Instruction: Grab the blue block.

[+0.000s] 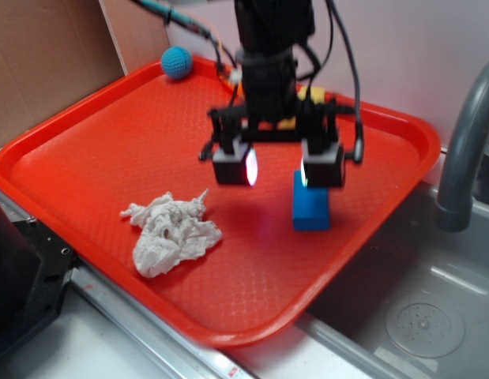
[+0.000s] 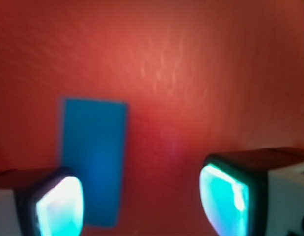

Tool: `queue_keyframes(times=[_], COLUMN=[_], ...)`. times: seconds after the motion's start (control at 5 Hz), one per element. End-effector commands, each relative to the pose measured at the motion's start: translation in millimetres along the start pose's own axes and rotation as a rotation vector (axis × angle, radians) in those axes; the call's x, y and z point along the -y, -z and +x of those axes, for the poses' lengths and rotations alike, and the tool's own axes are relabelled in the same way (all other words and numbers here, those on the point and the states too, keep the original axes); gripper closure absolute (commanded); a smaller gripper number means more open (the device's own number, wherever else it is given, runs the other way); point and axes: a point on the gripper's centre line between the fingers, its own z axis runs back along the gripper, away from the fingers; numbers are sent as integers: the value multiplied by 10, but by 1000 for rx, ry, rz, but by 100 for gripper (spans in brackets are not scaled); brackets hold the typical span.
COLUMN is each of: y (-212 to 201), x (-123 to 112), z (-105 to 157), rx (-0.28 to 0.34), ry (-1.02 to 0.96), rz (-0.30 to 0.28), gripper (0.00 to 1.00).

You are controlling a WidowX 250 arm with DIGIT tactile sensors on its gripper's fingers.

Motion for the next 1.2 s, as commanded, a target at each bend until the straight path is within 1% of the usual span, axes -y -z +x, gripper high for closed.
queue_keyframes(times=[0.0, 0.2, 0.4, 0.6, 0.8, 1.0], y=[164, -1, -264, -674, -916, -829], x=[47, 101, 13, -215, -131, 37], z=[85, 343, 386, 228, 119, 234], rx=[-25, -2, 34, 120, 199, 196], ry=[66, 93, 92, 40, -69, 15], rz=[9, 29, 54, 48, 47, -2], gripper=[0, 0, 0, 0, 0, 0])
